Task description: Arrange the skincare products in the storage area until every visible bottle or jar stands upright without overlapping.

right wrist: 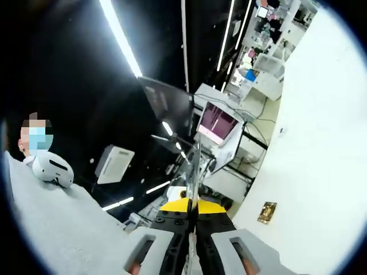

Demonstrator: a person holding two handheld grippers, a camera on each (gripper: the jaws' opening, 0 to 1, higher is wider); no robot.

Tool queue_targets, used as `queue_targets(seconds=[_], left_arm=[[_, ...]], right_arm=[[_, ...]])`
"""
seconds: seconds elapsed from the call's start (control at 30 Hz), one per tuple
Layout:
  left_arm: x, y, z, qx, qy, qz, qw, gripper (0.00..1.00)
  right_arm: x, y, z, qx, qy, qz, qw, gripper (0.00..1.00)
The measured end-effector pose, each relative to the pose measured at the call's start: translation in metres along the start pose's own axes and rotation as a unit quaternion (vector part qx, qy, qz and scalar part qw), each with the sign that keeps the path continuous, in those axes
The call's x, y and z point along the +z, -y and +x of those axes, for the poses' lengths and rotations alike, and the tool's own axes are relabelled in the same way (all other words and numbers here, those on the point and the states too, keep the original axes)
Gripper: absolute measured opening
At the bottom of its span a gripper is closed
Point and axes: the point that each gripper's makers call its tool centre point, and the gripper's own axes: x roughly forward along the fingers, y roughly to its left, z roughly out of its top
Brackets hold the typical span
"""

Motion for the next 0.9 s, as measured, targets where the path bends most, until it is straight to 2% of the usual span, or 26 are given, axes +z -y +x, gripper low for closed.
queue_targets(seconds=[0.03,0.07,0.13,0.2,0.23,0.3,0.33,0.4,0.63,0.7,0.77,0.8,0.83,0.9], left_arm=[[0.002,-0.001,0.0,0.004,0.004,0.002,1.0,0.02],[0.005,-0.001,0.0,0.002,0.015,0.003,0.9999,0.05],[0.013,0.002,0.0,-0.01,0.043,-0.009,0.999,0.15],[0.011,0.0,0.001,-0.011,0.045,-0.03,0.9985,0.2],[0.005,-0.003,0.001,-0.007,0.033,-0.033,0.9989,0.16],[-0.001,-0.006,0.0,-0.001,0.023,-0.021,0.9995,0.0],[0.002,-0.004,-0.001,-0.013,0.032,-0.019,0.9992,0.0],[0.002,-0.003,-0.003,-0.01,0.034,-0.035,0.9988,0.0],[0.009,-0.003,-0.008,0.014,0.051,-0.015,0.9985,0.0],[0.01,-0.002,-0.008,0.013,0.054,-0.018,0.9983,0.0],[0.0,-0.004,-0.007,0.02,0.016,-0.023,0.9994,0.0],[-0.005,-0.007,-0.005,0.031,0.001,-0.013,0.9994,0.0],[-0.01,-0.011,-0.003,0.045,-0.013,-0.001,0.9989,0.0],[-0.016,-0.005,-0.001,0.024,-0.025,-0.013,0.9993,0.0]], right_arm=[[0.001,0.0,0.0,0.001,0.006,0.006,1.0,0.0],[0.005,-0.003,0.001,0.01,0.024,0.03,0.9992,0.0],[0.007,-0.001,0.001,0.015,0.038,0.042,0.9983,0.0],[0.012,0.0,0.003,0.018,0.062,0.06,0.9961,0.0],[0.014,0.0,0.004,0.023,0.074,0.064,0.9949,0.0],[0.016,-0.001,0.006,0.027,0.084,0.076,0.9931,0.0],[0.014,-0.002,0.008,0.03,0.079,0.076,0.9935,0.0],[0.014,-0.004,0.012,0.027,0.079,0.071,0.9939,0.0],[0.014,0.002,0.019,0.007,0.063,0.033,0.9974,0.01],[0.013,0.005,0.02,0.003,0.057,0.038,0.9977,0.15],[0.013,0.01,0.021,-0.019,0.052,0.025,0.9982,0.19],[0.014,0.011,0.021,-0.024,0.051,0.007,0.9984,0.16],[0.012,0.009,0.022,-0.023,0.044,0.011,0.9987,0.14],[0.012,0.011,0.022,-0.023,0.043,0.02,0.9986,0.1]])
